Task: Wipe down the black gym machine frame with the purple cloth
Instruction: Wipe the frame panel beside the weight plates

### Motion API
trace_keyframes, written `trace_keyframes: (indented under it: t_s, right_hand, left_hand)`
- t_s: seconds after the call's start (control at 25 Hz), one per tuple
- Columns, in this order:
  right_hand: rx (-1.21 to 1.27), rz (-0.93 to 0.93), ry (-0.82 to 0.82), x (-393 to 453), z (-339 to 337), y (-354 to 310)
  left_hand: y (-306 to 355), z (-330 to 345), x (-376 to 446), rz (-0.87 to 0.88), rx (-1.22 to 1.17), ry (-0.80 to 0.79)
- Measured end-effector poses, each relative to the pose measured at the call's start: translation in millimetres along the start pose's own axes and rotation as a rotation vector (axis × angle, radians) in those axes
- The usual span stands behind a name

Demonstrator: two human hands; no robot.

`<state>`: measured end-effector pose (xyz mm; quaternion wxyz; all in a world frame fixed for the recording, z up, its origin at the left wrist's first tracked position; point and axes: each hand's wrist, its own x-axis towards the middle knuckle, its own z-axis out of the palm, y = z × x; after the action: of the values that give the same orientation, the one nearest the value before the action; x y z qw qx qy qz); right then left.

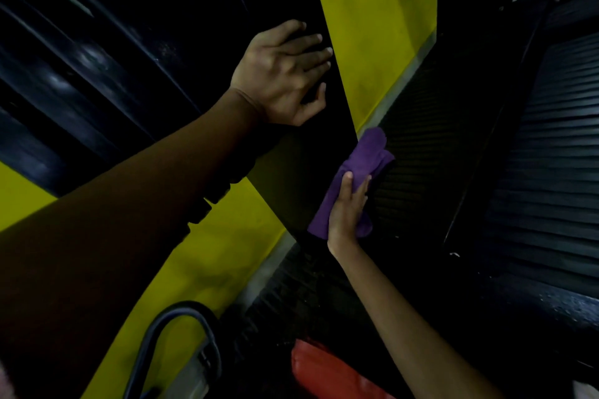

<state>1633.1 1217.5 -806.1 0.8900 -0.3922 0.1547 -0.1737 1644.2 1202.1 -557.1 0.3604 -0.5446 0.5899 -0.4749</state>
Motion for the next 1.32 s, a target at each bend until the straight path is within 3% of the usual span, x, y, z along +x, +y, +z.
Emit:
trace_keyframes:
  t_s: [0.12,0.28,0.44,0.6,0.96,1.32]
  right_hand:
    - [-0.036,-0.004,0.022,5,-15,24]
    - [0.024,0.221,0.038,23,-44,57]
    - [0.264,0.551,0.035,33,-87,101]
    - [0.254,0.633,0.056,36,-87,107]
    - [0.317,0.507,0.072,25,-36,50]
    - [0.076,-0.012,-0.129,-12,24,-79]
  left_hand:
    - [1,1,0,0.006,-0.012,0.017]
    - [2,0,0,-0.003,-0.018,0.011]
    - [2,0,-2,-0.009,-0.011,0.011]
    - [1,0,-2,-0.009,-0.010,-0.005]
    - [3,-4,0,-0.024,-0.002,-0.042]
    - [3,-7,2,-0.031,0.007,-0.101]
